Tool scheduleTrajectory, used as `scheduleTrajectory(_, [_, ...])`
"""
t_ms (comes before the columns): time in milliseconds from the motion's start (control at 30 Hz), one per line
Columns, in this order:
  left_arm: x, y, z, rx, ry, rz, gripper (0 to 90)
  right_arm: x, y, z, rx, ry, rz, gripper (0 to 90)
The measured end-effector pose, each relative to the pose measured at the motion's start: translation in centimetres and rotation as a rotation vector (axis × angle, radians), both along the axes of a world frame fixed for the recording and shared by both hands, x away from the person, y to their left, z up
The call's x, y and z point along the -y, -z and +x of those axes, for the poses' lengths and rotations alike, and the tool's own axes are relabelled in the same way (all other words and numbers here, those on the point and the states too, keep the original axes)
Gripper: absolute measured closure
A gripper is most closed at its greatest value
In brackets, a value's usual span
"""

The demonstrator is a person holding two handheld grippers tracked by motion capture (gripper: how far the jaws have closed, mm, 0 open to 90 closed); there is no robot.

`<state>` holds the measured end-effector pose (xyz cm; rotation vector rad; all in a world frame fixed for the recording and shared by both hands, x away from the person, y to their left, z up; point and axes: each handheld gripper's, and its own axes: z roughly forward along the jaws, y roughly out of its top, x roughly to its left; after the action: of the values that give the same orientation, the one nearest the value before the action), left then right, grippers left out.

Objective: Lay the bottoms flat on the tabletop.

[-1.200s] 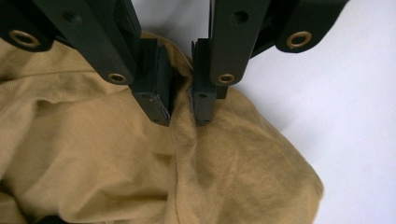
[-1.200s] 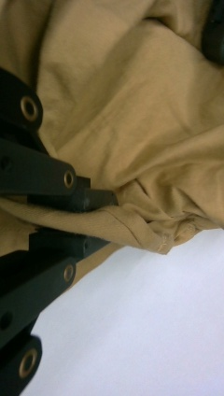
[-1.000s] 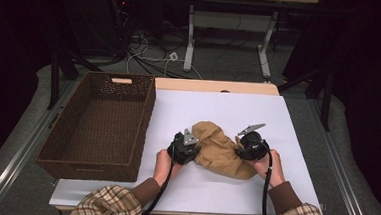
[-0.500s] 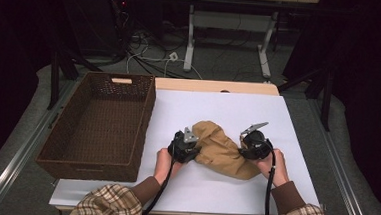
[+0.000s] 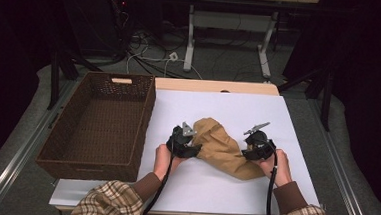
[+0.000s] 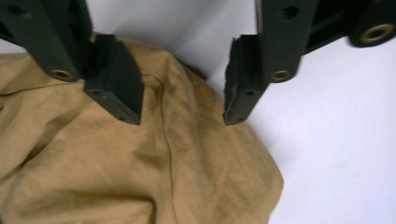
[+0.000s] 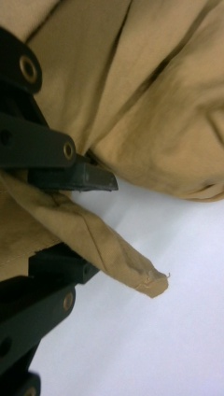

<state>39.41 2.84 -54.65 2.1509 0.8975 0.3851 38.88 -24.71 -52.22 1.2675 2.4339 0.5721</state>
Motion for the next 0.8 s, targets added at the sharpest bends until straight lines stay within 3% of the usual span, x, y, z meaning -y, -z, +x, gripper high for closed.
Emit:
scheduleTrajectory(233, [1.1,-1.6,-2.0,0.054,0.072,-0.001,33.5,-0.3,-1.1,0.0,0.073,-0.013,0.047,49.0])
scheduleTrajectory(300, [1.5,-1.7,-2.3,0.039,0.095,0.003,32.1,-0.5,-1.3,0.0,0.092,-0.018,0.063,48.6])
scheduleTrajectory(333, [1.7,-1.7,-2.3,0.011,0.111,-0.002,30.8,-0.6,-1.3,0.0,0.099,-0.029,0.069,49.1])
scheduleTrajectory(500, [2.2,-1.4,-2.6,-0.007,0.137,0.007,31.1,-1.1,-0.3,0.2,0.045,-0.067,0.077,55.9])
scheduleTrajectory(600, [2.3,-1.4,-2.9,-0.012,0.16,0.007,37.8,-1.2,0.3,0.3,0.016,-0.092,0.076,59.6])
scheduleTrajectory(667, [2.4,-1.4,-3.1,-0.009,0.185,0.007,44.4,-1.3,0.3,0.3,0.008,-0.096,0.073,60.2])
scheduleTrajectory(800, [2.7,-1.2,-3.3,-0.025,0.217,0.014,47.8,-1.2,0.3,0.3,0.004,-0.089,0.073,54.6])
